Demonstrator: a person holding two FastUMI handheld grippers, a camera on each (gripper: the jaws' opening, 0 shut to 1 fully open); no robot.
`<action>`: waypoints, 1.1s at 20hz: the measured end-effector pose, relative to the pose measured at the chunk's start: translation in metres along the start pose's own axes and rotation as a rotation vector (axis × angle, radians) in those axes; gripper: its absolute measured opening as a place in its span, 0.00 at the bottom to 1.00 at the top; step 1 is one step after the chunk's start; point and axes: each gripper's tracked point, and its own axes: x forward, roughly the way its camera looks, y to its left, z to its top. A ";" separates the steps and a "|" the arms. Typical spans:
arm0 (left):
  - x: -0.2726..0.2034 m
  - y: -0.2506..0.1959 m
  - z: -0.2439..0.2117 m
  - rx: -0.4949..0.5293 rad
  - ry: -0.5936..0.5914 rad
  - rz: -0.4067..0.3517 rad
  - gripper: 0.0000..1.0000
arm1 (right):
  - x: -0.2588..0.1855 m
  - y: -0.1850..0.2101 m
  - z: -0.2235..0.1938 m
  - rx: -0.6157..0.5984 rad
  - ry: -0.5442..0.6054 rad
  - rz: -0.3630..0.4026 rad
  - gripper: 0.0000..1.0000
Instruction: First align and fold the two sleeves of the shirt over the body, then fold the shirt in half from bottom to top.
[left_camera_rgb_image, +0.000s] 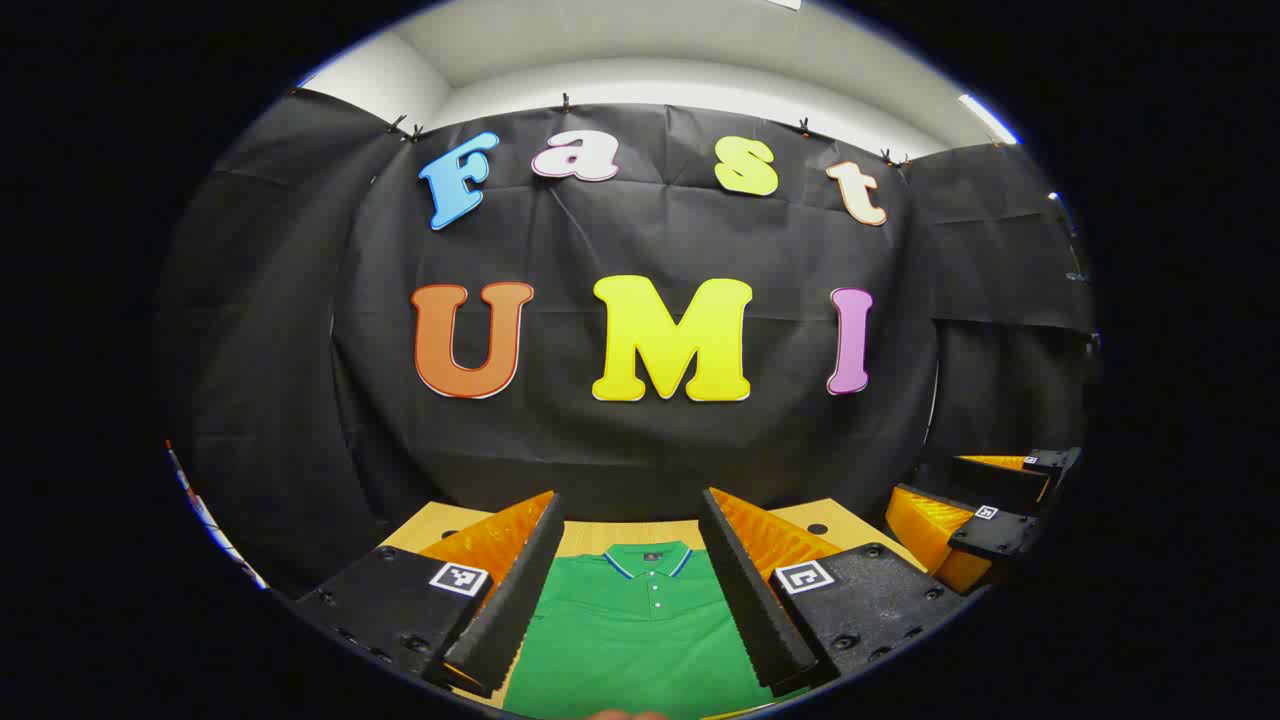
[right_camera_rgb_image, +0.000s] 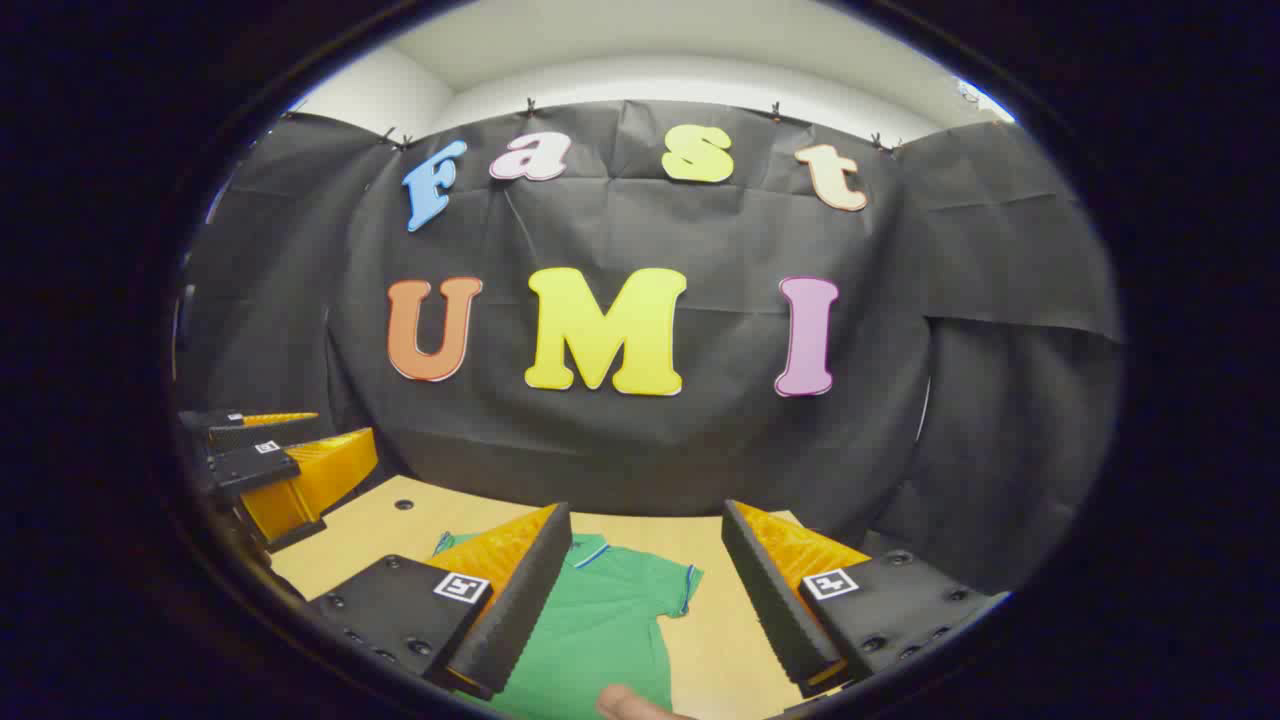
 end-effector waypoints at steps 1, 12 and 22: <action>0.002 -0.001 0.000 0.003 -0.004 -0.001 0.93 | 0.003 0.001 0.000 -0.003 0.002 0.003 0.94; 0.023 0.015 -0.014 0.012 0.035 0.045 0.97 | 0.033 0.013 -0.001 -0.030 0.016 0.011 0.96; 0.030 0.014 -0.027 0.001 0.068 0.036 0.97 | 0.048 0.004 -0.008 -0.022 0.041 -0.024 0.94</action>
